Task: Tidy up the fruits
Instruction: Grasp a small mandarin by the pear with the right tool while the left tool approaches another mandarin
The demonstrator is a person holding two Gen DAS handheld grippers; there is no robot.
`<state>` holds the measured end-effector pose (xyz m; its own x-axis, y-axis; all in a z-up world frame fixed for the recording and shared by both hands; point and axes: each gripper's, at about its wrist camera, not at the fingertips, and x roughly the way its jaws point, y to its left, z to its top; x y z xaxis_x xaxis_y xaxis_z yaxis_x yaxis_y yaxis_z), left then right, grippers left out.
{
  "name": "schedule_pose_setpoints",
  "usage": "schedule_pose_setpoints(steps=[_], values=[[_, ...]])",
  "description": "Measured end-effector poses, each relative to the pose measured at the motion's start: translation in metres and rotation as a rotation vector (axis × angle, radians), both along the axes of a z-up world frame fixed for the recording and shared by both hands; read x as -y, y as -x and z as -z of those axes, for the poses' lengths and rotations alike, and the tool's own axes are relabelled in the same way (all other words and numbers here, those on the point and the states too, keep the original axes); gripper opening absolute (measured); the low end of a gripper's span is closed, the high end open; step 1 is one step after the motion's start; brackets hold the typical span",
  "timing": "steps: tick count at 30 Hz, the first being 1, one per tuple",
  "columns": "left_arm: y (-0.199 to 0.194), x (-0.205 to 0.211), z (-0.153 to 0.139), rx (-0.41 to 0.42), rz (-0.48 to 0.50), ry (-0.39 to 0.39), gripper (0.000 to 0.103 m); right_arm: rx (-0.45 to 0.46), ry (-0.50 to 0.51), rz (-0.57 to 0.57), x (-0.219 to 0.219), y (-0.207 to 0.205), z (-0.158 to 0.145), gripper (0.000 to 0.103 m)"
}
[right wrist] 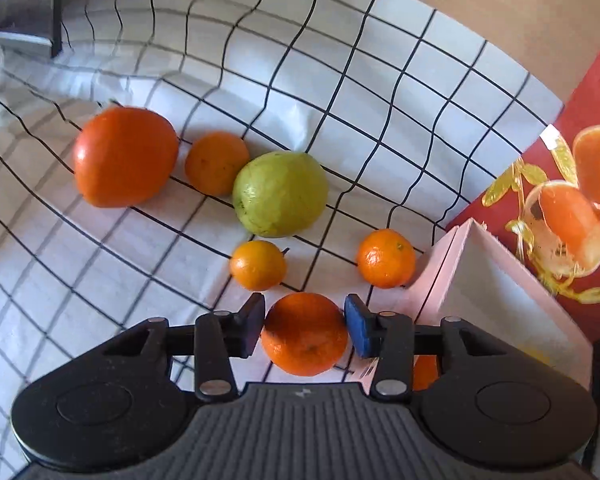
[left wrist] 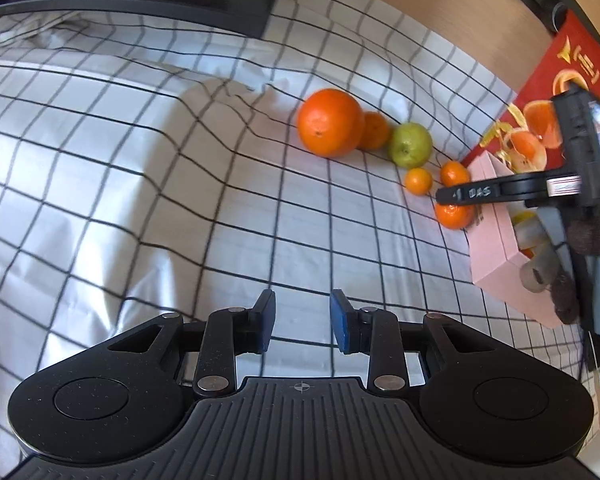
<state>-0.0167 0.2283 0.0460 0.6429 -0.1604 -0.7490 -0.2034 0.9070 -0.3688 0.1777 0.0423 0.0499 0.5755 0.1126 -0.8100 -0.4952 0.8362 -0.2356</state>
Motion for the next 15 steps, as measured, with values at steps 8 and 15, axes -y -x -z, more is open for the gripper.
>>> schedule_pose_setpoints(steps=[8,15], values=[[-0.032,0.012,0.002,0.008,0.072,-0.026,0.033,-0.025,-0.245,-0.03,0.03,0.064,-0.034,0.004],[-0.068,0.029,-0.007,0.066,0.146,-0.043,0.033,-0.006,-0.277,-0.01,0.062,0.115,-0.024,0.005]])
